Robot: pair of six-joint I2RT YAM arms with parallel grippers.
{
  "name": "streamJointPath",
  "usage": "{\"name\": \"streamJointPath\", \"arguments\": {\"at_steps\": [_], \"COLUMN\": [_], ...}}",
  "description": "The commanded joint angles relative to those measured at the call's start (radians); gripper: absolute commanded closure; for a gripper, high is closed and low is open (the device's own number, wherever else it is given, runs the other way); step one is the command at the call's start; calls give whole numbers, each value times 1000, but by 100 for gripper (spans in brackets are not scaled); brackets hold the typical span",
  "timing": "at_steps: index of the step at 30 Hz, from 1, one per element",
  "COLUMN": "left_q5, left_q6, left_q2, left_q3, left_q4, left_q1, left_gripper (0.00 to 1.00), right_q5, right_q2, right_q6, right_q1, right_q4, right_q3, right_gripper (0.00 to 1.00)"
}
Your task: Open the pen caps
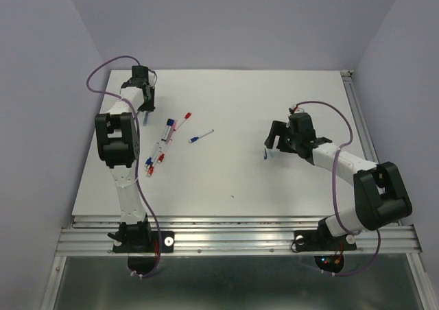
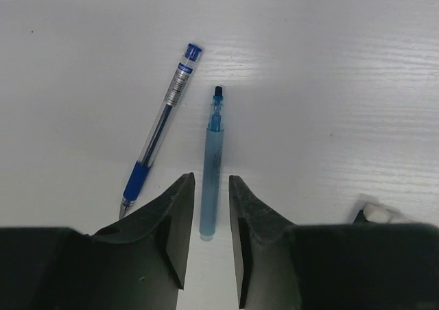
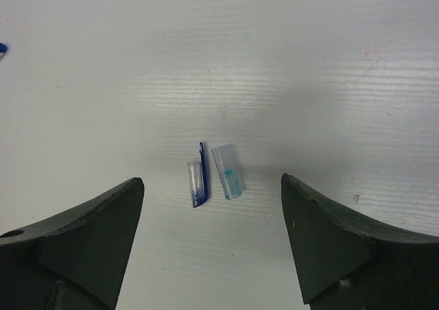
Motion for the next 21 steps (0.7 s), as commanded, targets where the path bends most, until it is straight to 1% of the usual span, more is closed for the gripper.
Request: {"name": "streamJointPath", "arguments": {"at_steps": [1, 4, 7, 8, 10, 11, 12, 13, 15, 16, 17, 18, 19, 21], "left_q5": [-2, -4, 25, 60, 90, 123, 134, 177, 255, 275, 294, 307, 299, 289], "left_q6": [27, 11, -4, -13, -24, -33, -54, -62, -87, -94, -99, -107, -113, -121], "left_q2": [1, 13, -2, -27, -62, -108, -131, -160, -248, -275, -327, -350, -373, -426], "left_q3": [8, 6, 11, 14, 14, 6, 2, -6, -52, -70, -112, -135, -156, -225], "left_q4": [-12, -13, -16, -16, -15, -10, 2, 11, 56, 70, 82, 115, 129, 169], "left_q1": [5, 5, 3, 3, 3, 1, 0, 0, -9, -17, -23, -66, -86, -133], "left_gripper": [59, 59, 58, 54, 49, 42, 38, 33, 17, 13, 1, 1, 1, 1], "right_q5": [4, 2, -1, -2, -2, -1, -4, -4, -4, -4, -4, -4, -27, -21], "right_q2": [-11, -13, -27, -37, -48, -53, -62, -65, -77, -89, -97, -112, -120, -140], "right_q6": [-17, -17, -17, -15, -14, -12, -9, -7, 2, 9, 14, 17, 17, 22], "right_q1": [7, 7, 7, 5, 7, 7, 7, 7, 7, 7, 7, 7, 7, 7], "right_q4": [14, -2, 1, 1, 3, 3, 3, 4, 10, 14, 14, 17, 17, 20], "right_q3": [33, 41, 34, 32, 30, 27, 27, 29, 21, 20, 17, 11, 6, -9], "right_gripper": [14, 14, 14, 14, 13, 13, 13, 13, 11, 9, 5, 0, 0, 0]}}
